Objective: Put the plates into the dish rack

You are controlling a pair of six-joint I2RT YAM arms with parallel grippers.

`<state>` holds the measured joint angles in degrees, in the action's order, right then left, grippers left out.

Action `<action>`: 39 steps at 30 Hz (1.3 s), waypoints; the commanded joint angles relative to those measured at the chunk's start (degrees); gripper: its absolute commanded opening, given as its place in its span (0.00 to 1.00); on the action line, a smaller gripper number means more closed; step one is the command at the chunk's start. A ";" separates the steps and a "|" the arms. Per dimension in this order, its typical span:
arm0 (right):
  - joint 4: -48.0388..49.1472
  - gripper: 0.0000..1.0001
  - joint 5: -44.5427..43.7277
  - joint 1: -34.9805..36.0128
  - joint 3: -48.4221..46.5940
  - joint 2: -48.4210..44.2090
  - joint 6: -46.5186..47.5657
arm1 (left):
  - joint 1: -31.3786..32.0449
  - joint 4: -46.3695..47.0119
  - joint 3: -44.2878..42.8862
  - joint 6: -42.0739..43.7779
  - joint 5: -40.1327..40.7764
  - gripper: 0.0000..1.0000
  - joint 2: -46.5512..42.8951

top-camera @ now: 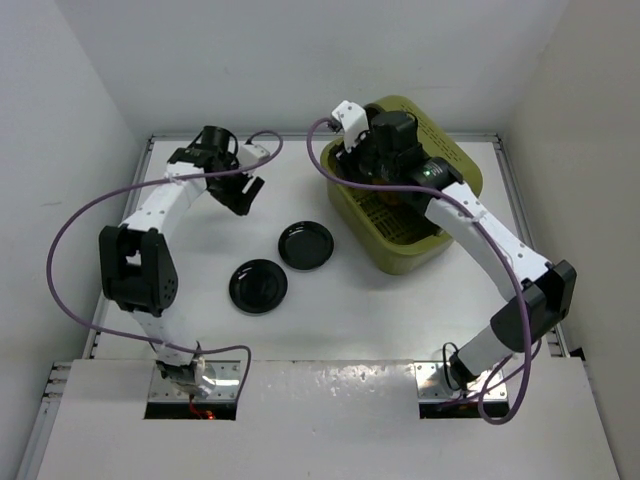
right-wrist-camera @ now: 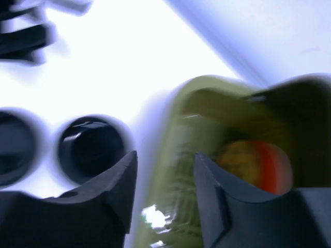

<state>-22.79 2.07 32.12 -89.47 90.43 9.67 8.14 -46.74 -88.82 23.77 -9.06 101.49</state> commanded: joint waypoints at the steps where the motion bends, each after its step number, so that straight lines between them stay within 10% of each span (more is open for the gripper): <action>1: -7.01 0.41 13.31 1.62 1.13 -0.52 -11.05 | -1.46 0.33 3.28 -4.15 1.57 0.76 -6.47; 9: 0.27 0.69 12.00 10.15 10.70 -0.26 -29.34 | -5.41 4.46 18.40 -7.33 10.46 0.76 -23.08; 22: 19.88 0.63 1.81 21.40 31.54 5.62 -59.68 | -8.41 12.20 38.01 -11.20 8.71 0.76 -49.01; 39: 30.52 0.77 -6.72 23.87 43.68 6.77 -71.28 | -6.74 12.73 39.07 -11.73 5.46 0.76 -50.78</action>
<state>3.03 -1.02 54.96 -46.19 98.67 -59.40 0.84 -36.01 -49.93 12.82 -2.63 51.72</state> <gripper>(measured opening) 0.768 0.757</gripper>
